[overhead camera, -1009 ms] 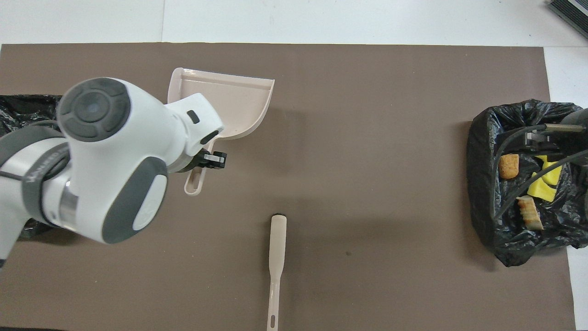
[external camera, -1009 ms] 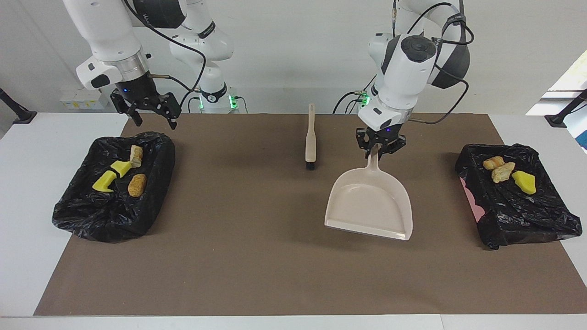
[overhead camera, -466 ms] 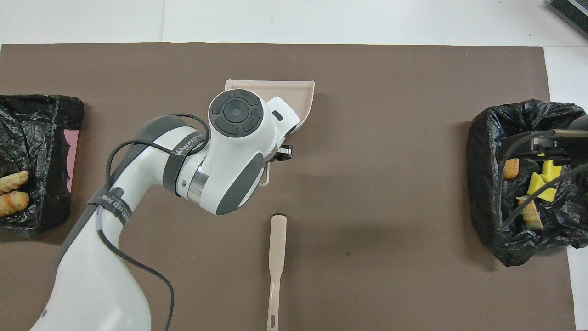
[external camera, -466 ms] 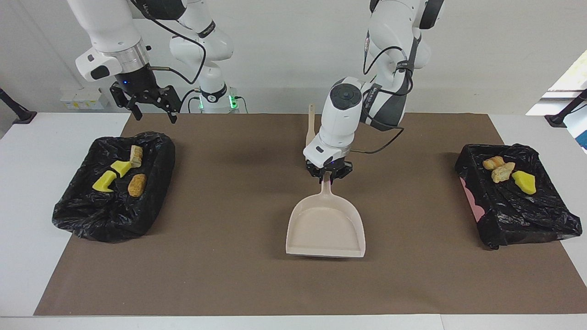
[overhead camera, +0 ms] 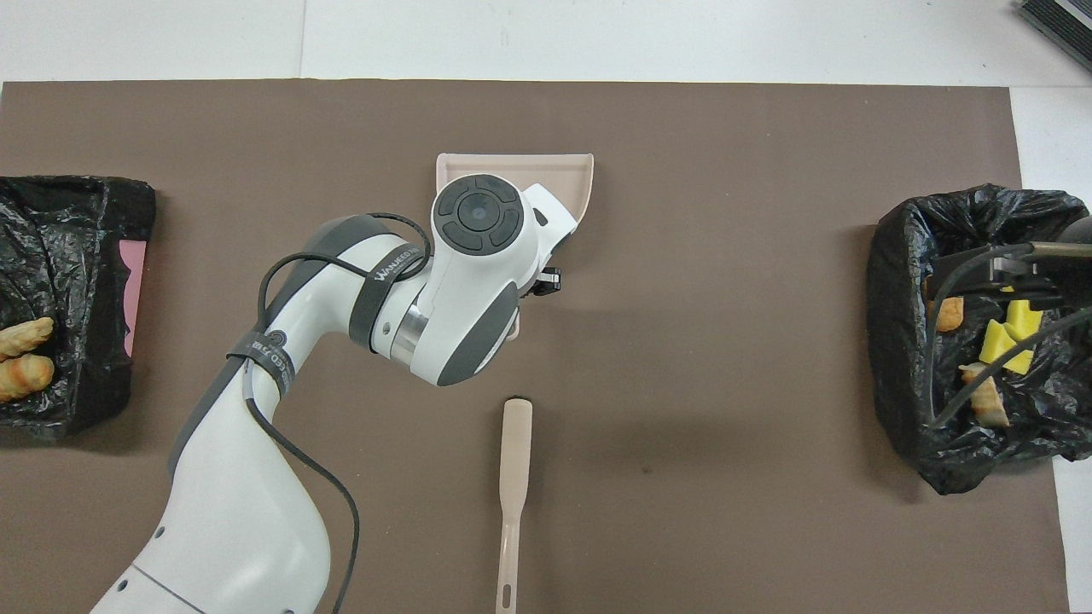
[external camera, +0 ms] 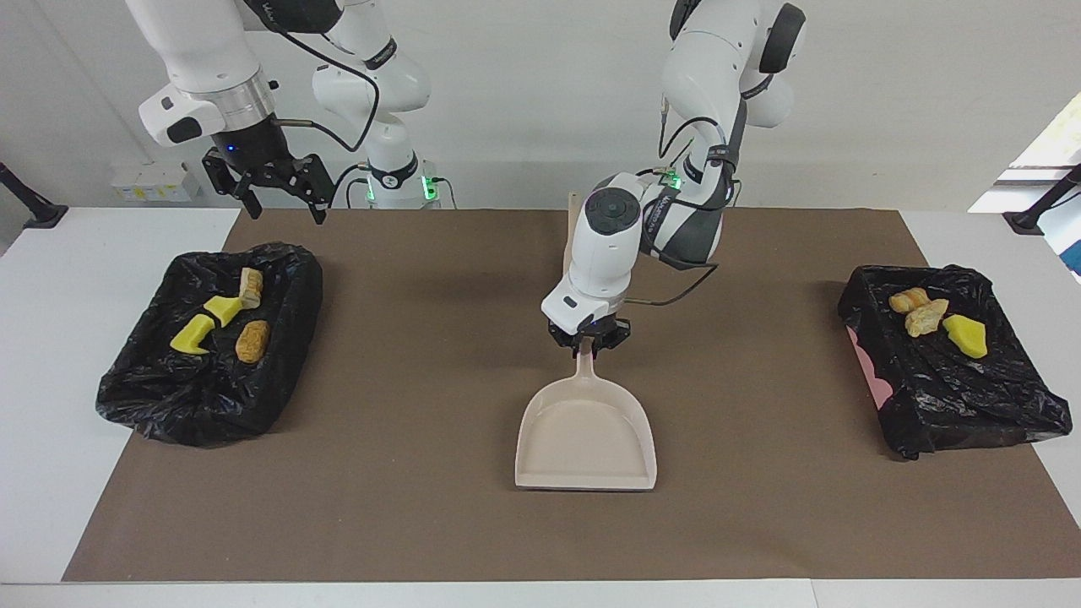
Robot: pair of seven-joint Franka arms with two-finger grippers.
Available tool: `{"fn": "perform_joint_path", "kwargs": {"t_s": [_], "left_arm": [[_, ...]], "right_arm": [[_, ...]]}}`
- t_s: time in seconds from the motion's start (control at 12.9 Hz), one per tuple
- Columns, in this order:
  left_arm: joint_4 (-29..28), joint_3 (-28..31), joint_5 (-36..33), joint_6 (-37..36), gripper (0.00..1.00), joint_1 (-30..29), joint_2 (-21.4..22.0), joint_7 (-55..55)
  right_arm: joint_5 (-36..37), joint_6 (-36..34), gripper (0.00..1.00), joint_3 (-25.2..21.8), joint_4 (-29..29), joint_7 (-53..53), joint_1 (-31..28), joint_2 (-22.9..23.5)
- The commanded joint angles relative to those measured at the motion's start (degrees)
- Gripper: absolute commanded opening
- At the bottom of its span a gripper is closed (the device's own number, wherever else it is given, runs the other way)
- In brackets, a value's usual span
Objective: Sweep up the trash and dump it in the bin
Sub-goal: 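Set down the dustpan and withdraw the left gripper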
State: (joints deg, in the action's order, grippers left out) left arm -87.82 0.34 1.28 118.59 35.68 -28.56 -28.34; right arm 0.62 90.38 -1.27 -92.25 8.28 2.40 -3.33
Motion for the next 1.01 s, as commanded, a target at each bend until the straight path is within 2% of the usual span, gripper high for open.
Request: {"fn": "perform_joint_path", "kwargs": {"t_s": [0.0, 0.08, 0.16, 0.31, 0.39, 0.47, 0.62, 0.7, 0.78, 0.85, 0.93], "left_arm": [[1.3, 1.3, -1.7, -0.1, 0.00, 1.5, -0.5, -1.0], [1.2, 1.3, -2.0, -0.4, 0.00, 1.6, -0.6, -1.2], [0.6, 1.3, -2.0, -0.1, 0.10, 1.7, -0.6, -1.4], [0.5, 1.3, -1.9, 0.0, 0.45, 1.7, -0.6, -1.5], [0.5, 1.2, -2.0, 0.2, 0.49, 1.6, -0.6, -1.5], [0.5, 1.2, -2.0, 0.1, 0.58, 1.6, -0.5, -1.5], [0.5, 1.2, -2.1, 0.0, 0.70, 1.3, -0.4, -1.2], [0.4, 1.2, -2.1, -0.5, 0.80, 0.8, 0.4, -0.8], [-0.1, 1.4, -2.1, -0.9, 0.95, 0.5, 1.6, -0.7], [-1.4, 1.4, -2.1, -0.8, 1.00, -0.3, 3.0, -0.7], [-3.0, 1.4, -2.1, -0.9, 1.00, -1.7, 5.2, 0.0]], "right_arm": [[-1.1, -0.6, 1.00, -0.3, -0.4, -0.5, -0.7, -0.6], [-1.1, -0.6, 1.00, -0.2, -0.4, -0.5, -0.6, -0.6], [-1.1, -0.6, 1.00, -0.2, -0.4, -0.5, -0.7, -0.6], [-1.1, -0.6, 1.00, -0.2, -0.5, -0.5, -0.6, -0.6], [-1.1, -0.6, 1.00, -0.3, -0.4, -0.5, -0.6, -0.6], [-0.6, -0.5, 1.00, -0.4, -0.4, -0.4, -0.6, -0.6], [-1.0, -0.5, 1.00, -0.6, -0.4, -0.5, -0.7, -0.6], [-1.1, -0.5, 1.00, -0.6, -0.4, -0.5, -0.7, -0.6], [-1.1, -0.5, 1.00, -0.5, -0.4, -0.5, -0.7, -0.6], [-1.1, -0.5, 1.00, -0.5, -0.4, -0.5, -0.6, -0.6], [-1.1, -0.5, 1.00, -0.5, -0.4, -0.5, -0.6, -0.6]]}}
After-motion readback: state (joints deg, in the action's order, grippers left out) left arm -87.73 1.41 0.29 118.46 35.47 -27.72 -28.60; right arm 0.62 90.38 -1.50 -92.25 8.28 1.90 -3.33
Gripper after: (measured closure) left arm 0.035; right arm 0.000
